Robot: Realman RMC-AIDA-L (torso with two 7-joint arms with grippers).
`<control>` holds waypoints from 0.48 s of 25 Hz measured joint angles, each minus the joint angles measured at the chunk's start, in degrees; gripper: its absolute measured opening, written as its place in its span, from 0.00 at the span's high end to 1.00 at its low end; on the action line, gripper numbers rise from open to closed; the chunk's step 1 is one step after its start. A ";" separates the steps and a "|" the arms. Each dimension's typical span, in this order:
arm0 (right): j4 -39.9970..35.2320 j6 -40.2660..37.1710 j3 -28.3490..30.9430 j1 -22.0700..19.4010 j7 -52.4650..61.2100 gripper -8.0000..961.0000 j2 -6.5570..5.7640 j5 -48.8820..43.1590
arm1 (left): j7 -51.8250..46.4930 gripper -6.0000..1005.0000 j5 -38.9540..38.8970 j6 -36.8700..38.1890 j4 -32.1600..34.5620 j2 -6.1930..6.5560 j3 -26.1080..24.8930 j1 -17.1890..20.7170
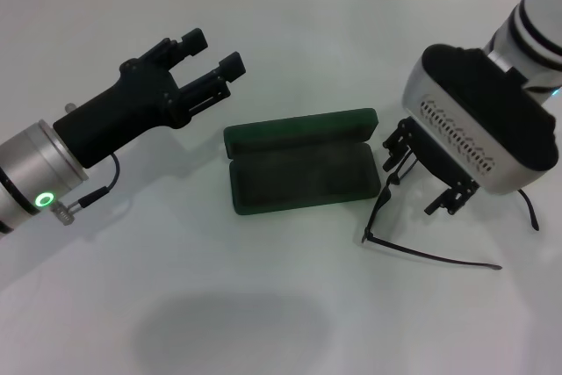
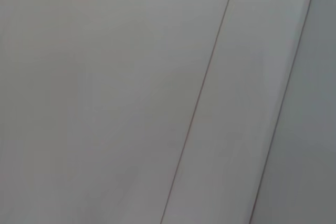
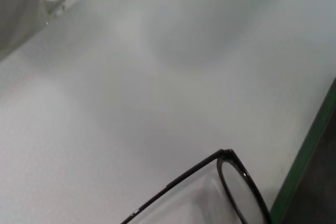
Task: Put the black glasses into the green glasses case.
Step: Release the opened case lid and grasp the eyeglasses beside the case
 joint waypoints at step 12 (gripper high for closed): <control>-0.15 6.47 -3.61 -0.83 0.05 0.35 0.15 -0.12 | 0.40 0.20 0.34 0.10 -0.72 -0.17 0.02 0.09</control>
